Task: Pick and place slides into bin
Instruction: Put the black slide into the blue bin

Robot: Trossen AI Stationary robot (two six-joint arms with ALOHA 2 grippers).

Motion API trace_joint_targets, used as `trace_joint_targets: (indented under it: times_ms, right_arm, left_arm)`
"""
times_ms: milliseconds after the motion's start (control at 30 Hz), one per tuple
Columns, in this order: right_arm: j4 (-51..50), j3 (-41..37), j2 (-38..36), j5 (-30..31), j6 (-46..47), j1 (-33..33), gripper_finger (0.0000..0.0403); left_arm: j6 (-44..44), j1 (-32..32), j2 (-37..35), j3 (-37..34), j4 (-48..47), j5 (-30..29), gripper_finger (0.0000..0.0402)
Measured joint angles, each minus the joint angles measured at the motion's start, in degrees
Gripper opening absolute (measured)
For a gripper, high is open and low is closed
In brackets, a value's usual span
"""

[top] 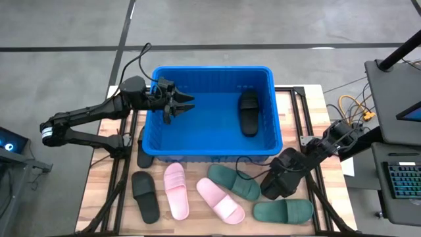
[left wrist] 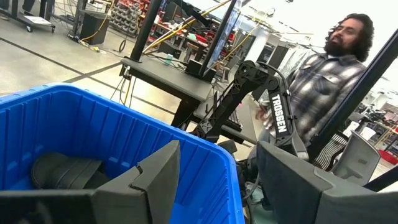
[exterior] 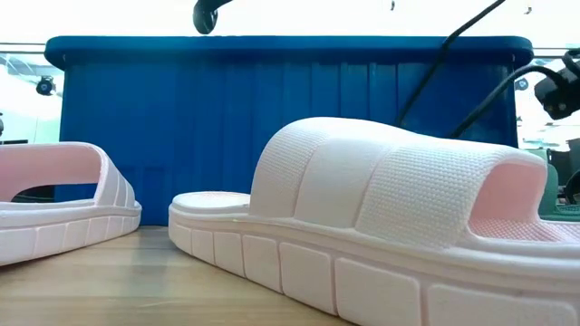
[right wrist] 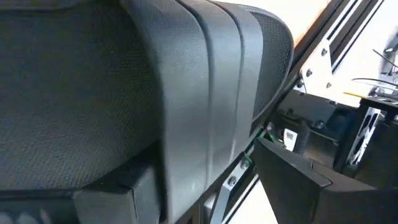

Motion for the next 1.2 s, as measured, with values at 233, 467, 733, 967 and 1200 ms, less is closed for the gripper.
trace_joint_targets:
  times_ms: [233,467,733,967,1200]
  right_arm:
    - [0.20,0.73,0.00,-0.15,0.03,0.00,0.0224]
    - [0.22,1.90,0.00,0.02,0.08,0.00,0.0218]
    - [0.17,1.70,0.00,0.02,0.07,0.00,0.0176]
    - [0.20,1.70,0.00,0.02,0.28,0.00,0.0115]
    - [-0.14,1.70,0.00,0.06,0.08,-0.04,0.0045]
  left_arm:
    - [0.00,0.00,0.00,0.00,-0.01,0.00,0.0196]
    - [0.02,0.00,0.00,0.00,-0.01,0.00,0.0196]
    - [0.02,0.00,0.00,0.00,0.00,-0.02,0.0196]
    - [0.02,0.00,0.00,0.00,-0.01,-0.02,0.0196]
    - [0.02,0.00,0.00,0.00,-0.02,-0.02,0.0196]
